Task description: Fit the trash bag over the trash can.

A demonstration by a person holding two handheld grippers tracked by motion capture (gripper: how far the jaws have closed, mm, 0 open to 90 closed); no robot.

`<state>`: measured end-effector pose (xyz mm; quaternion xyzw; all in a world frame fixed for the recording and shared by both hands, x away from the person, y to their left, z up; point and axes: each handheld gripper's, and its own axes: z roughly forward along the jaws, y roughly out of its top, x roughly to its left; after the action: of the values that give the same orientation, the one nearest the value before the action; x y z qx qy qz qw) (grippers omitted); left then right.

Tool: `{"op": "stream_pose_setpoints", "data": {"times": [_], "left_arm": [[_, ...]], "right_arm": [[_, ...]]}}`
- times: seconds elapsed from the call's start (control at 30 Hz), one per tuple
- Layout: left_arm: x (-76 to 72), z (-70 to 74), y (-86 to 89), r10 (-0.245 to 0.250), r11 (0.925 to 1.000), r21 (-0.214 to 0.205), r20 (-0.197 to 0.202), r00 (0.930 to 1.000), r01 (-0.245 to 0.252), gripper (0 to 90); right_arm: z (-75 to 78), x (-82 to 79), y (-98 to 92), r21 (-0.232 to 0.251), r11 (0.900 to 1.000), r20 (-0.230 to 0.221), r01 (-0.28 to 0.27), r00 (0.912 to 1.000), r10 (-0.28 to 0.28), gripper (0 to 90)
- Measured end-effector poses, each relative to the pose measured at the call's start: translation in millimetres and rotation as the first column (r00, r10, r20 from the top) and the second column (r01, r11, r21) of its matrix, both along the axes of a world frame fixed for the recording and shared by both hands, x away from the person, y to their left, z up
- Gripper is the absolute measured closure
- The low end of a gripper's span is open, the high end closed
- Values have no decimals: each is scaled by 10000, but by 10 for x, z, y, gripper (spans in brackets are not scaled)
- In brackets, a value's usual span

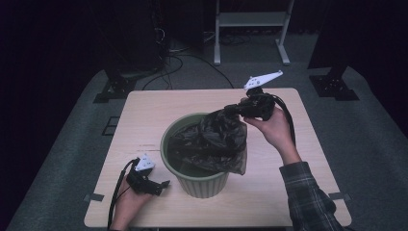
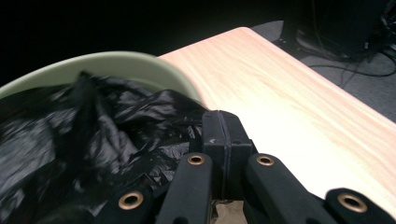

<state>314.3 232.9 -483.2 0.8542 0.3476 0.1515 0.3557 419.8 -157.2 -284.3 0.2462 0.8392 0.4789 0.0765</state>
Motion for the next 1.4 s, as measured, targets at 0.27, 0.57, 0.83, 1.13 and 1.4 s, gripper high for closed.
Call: {"op": "stream_pose_setpoints", "data": {"times": [0.27, 0.57, 0.83, 1.13, 1.4], "left_arm": [[-2, 0, 0, -3, 10000, 6, 1, 10000, 3, 0], [-5, 6, 0, -78, 10000, 21, -30, 10000, 78, 0], [-25, 99, 82, -15, 9997, -245, 1, 10000, 15, 0], [-97, 389, 268, -152, 9960, -882, 243, 9996, 172, 43], [-182, 721, 384, -650, 9850, -1577, 391, 9971, 704, 187]], "right_arm": [[-133, 240, 103, 179, 9990, -174, 406, 9990, -403, 836], [1, 92, -97, 1001, 9906, 344, 937, 9946, -975, 532], [85, -39, -292, 1361, 9844, 567, 1117, 9911, -1203, 493], [37, -112, -381, 1419, 9842, 537, 1063, 9919, -1149, 498], [22, -125, -392, 1450, 9844, 516, 992, 9928, -1077, 494]]}}
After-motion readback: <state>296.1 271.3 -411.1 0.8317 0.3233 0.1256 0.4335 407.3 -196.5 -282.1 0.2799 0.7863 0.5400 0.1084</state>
